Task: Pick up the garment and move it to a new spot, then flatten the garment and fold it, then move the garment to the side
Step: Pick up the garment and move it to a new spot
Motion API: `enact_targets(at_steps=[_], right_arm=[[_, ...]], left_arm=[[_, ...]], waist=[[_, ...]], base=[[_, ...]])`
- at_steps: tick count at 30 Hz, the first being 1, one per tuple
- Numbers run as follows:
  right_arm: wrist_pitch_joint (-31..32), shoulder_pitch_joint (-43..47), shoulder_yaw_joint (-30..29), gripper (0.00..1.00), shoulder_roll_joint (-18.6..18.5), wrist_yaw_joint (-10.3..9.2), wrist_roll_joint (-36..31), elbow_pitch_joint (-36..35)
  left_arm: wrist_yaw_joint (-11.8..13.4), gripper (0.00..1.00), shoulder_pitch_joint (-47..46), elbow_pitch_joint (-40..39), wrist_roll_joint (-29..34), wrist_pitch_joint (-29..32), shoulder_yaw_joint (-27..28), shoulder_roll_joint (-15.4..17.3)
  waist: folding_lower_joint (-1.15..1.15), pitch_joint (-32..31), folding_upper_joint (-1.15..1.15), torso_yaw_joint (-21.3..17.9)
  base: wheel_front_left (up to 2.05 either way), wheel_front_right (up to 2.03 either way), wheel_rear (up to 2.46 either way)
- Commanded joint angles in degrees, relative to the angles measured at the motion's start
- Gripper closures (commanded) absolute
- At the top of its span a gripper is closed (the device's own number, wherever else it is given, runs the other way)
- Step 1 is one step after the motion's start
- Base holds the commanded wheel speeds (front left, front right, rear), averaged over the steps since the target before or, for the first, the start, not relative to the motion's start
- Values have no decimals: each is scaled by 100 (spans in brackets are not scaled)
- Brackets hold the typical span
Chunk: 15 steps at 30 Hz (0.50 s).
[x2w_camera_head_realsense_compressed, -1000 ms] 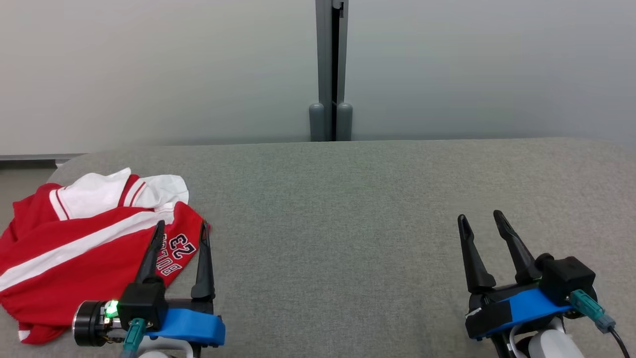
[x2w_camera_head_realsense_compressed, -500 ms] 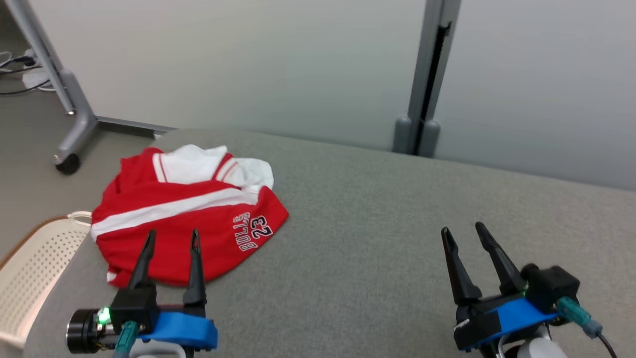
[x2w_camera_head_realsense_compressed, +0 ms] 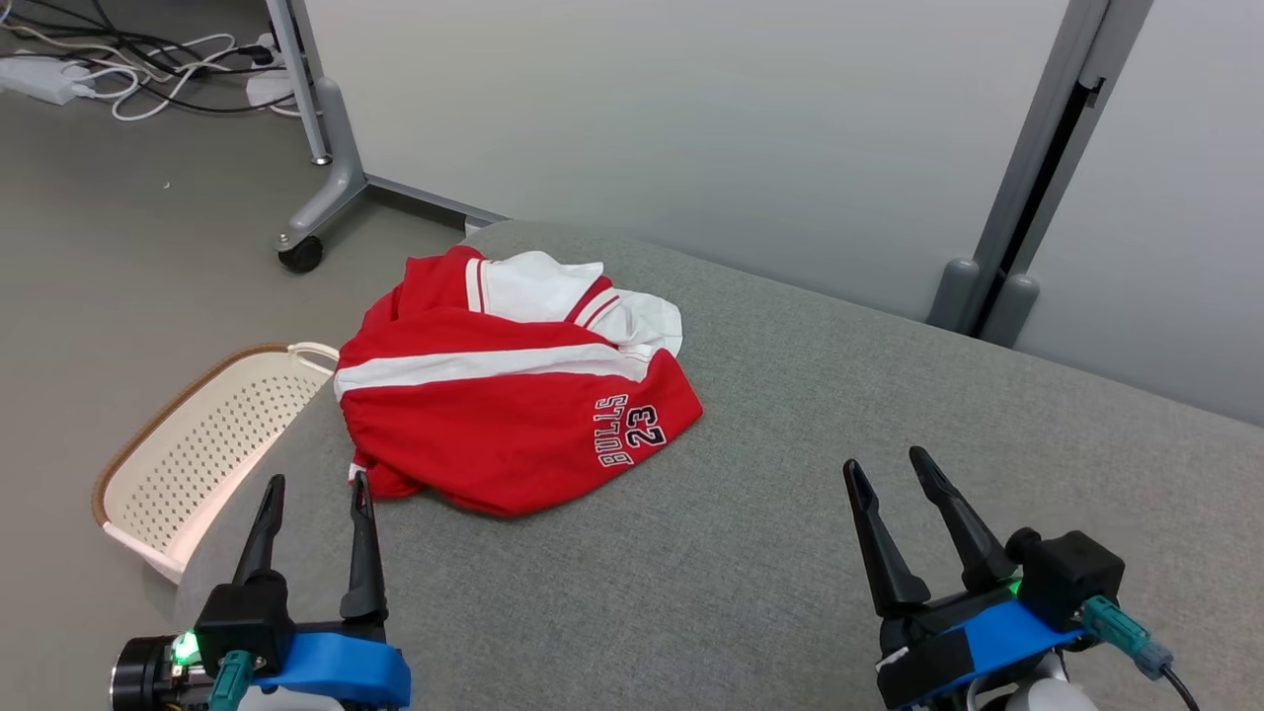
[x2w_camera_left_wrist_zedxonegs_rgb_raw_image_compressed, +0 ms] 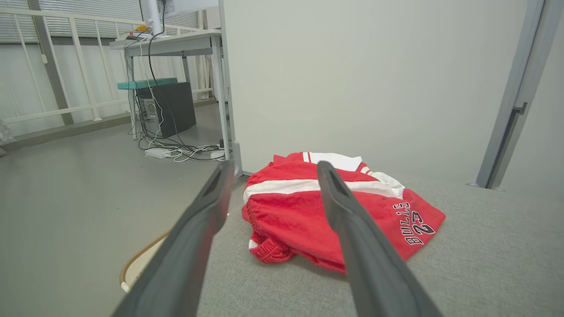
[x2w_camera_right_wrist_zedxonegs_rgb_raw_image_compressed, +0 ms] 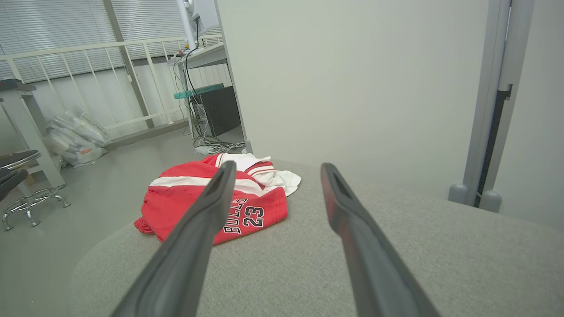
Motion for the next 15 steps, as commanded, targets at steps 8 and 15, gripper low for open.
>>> enact_targets(at_steps=[8,15], right_arm=[[-20,-38,122,0,-35,1,98,16],[-20,-49,111,0,-73,1,120,-26]], left_arm=[[-25,0,-10,90,-55,-17,107,28],[-178,0,-475,364,-431,330,329,123]], waist=[[0,8,0,-24],[0,78,0,-285]], base=[[0,0,0],[0,0,0]])
